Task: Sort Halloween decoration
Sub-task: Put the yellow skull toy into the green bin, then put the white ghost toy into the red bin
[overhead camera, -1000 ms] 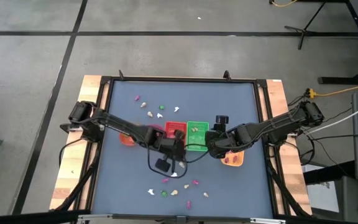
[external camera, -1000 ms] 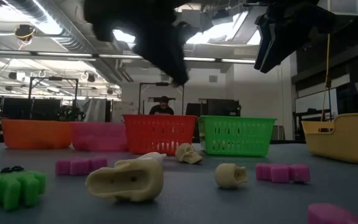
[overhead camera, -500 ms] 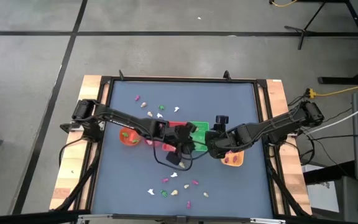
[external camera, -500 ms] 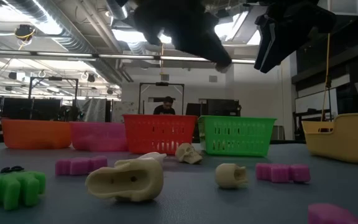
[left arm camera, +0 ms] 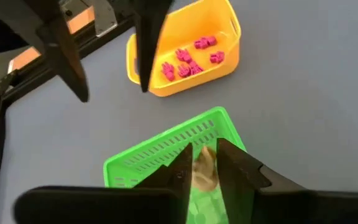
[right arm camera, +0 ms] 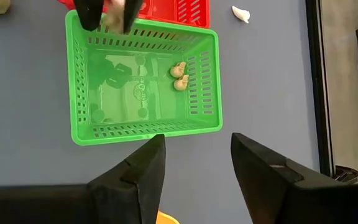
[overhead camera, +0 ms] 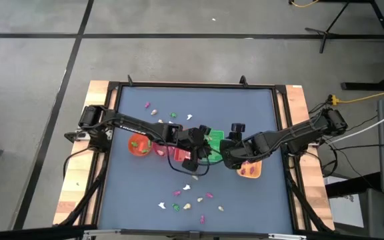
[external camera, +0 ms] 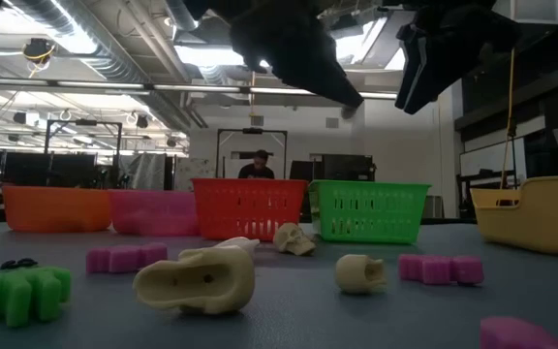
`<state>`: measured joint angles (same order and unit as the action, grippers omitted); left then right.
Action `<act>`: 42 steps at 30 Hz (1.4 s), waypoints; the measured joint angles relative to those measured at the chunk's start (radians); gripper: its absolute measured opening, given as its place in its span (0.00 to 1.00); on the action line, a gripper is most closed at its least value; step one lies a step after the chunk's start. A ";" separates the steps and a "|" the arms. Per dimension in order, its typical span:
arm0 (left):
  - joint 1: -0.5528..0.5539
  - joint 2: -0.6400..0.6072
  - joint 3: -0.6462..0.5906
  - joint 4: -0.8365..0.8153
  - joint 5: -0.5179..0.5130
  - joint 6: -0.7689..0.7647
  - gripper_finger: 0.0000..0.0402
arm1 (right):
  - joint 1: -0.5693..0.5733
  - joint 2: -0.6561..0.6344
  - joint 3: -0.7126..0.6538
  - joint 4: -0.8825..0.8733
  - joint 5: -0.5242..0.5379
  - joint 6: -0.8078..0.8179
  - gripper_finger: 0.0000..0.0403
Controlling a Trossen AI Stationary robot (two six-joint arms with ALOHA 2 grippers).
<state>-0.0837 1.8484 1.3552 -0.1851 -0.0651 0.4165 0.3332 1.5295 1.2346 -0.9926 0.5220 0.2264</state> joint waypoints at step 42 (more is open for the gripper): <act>-0.224 -0.097 0.000 -0.303 0.156 -0.420 0.39 | 0.000 0.000 0.000 0.002 -0.003 0.000 0.45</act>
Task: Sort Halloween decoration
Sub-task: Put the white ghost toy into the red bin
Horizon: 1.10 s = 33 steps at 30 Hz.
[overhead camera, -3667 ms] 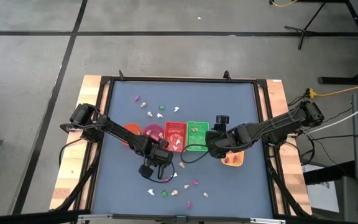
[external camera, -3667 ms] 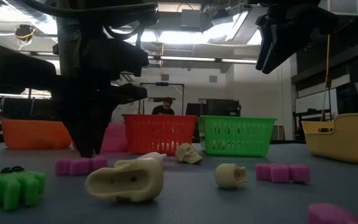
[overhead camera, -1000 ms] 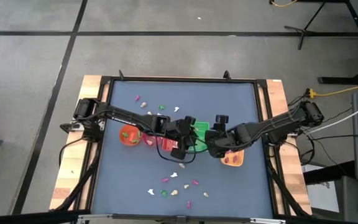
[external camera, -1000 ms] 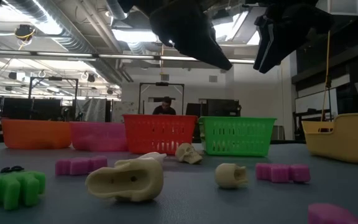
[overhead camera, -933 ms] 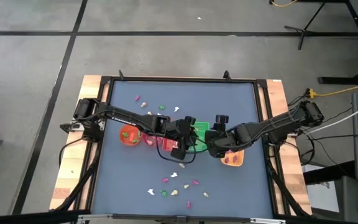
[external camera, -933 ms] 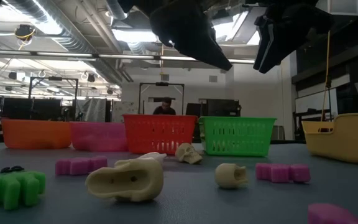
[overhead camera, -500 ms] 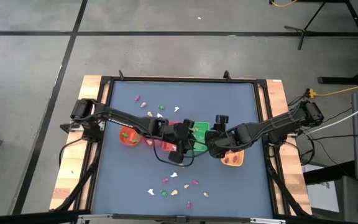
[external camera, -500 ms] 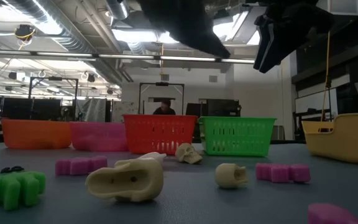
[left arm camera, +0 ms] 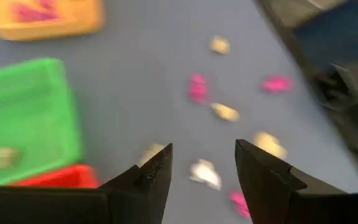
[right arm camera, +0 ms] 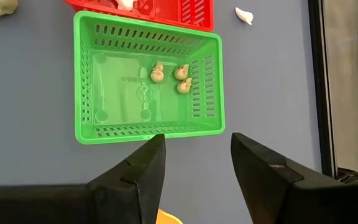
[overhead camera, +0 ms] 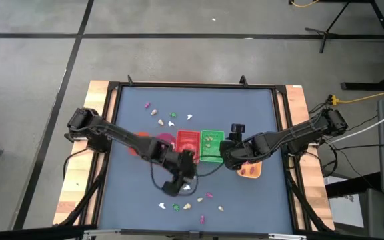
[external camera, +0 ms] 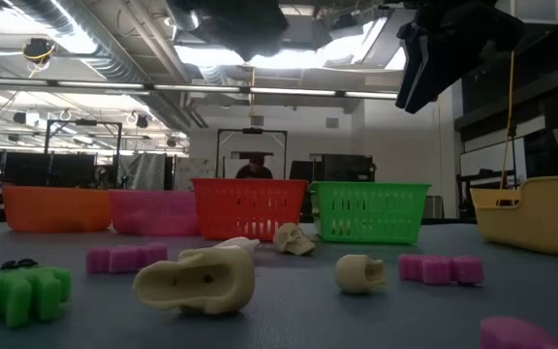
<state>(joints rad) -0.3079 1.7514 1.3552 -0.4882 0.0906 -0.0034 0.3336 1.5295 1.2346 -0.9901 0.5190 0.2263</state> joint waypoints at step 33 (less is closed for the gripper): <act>-0.419 0.011 -0.274 0.152 -0.221 -0.152 0.39 | 0.000 0.000 0.000 0.002 0.003 0.000 0.45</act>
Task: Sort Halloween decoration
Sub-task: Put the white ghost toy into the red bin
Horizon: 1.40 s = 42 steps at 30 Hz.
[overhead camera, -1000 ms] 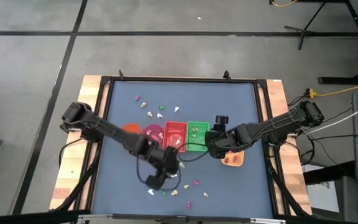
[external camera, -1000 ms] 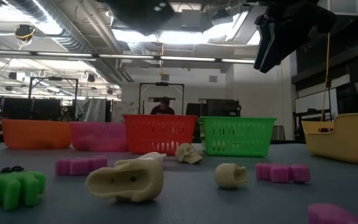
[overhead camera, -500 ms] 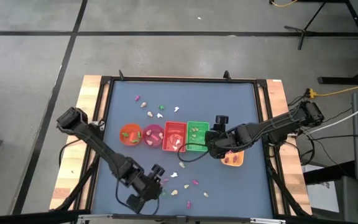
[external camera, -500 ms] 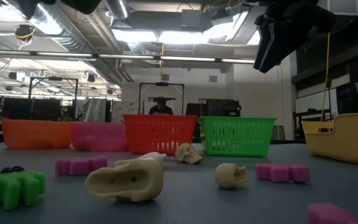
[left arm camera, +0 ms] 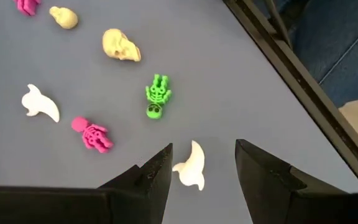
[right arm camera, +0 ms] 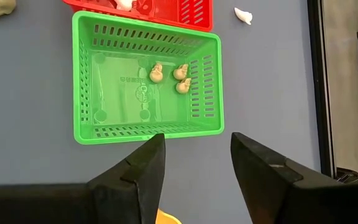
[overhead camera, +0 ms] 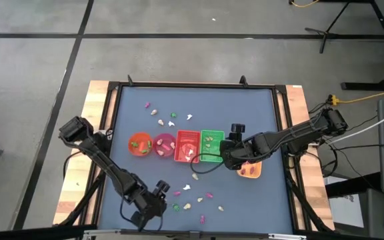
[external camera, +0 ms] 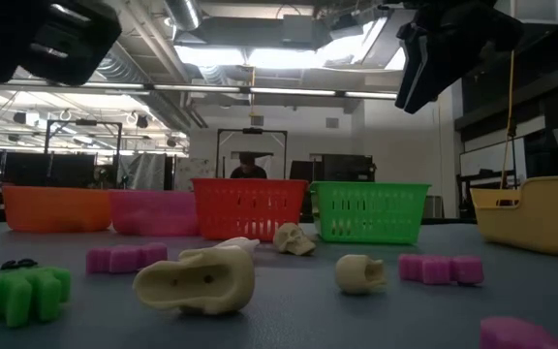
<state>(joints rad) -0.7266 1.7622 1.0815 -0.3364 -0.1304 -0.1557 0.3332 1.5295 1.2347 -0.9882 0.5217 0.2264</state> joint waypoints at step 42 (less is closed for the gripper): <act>-0.003 0.050 -0.198 0.288 -0.035 0.001 0.36 | 0.000 0.000 0.000 0.000 0.000 0.000 0.45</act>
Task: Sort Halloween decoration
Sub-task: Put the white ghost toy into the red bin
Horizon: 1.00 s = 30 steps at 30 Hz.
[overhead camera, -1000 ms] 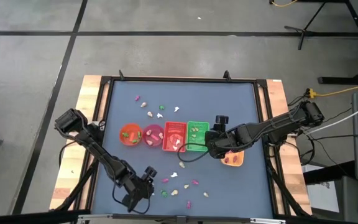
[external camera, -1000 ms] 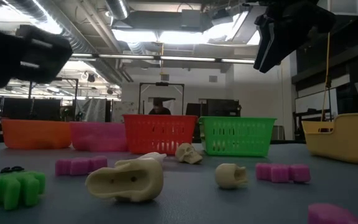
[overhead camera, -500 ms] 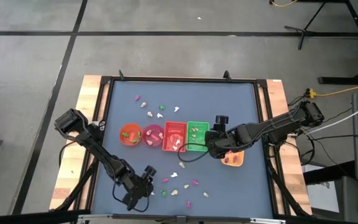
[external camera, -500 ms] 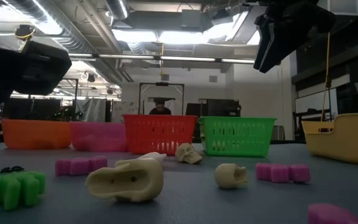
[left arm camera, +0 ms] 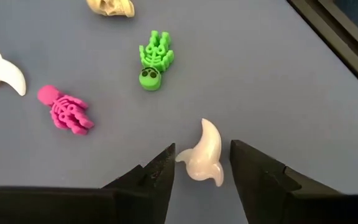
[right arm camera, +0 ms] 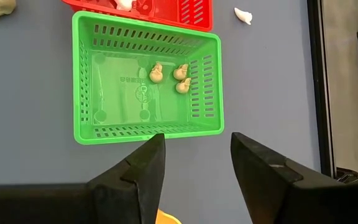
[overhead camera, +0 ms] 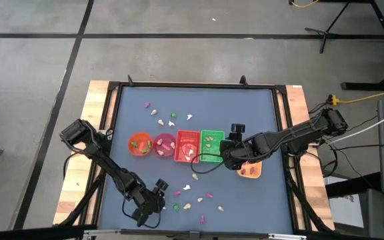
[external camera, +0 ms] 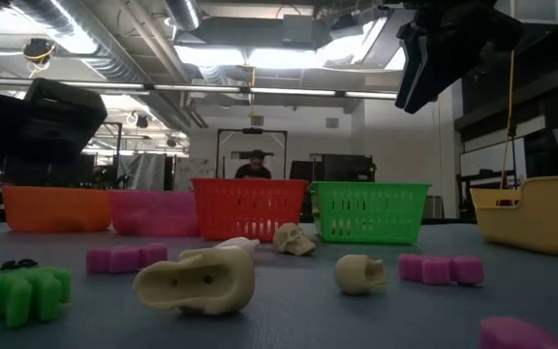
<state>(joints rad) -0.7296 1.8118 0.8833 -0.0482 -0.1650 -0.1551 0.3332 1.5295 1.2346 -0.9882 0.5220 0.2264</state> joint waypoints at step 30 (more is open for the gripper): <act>0.000 0.002 0.000 -0.001 -0.014 0.000 0.14 | 0.000 0.000 0.000 0.000 0.000 0.000 0.45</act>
<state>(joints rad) -0.7292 1.8133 0.8837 -0.0490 -0.1787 -0.1555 0.3329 1.5295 1.2346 -0.9882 0.5220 0.2264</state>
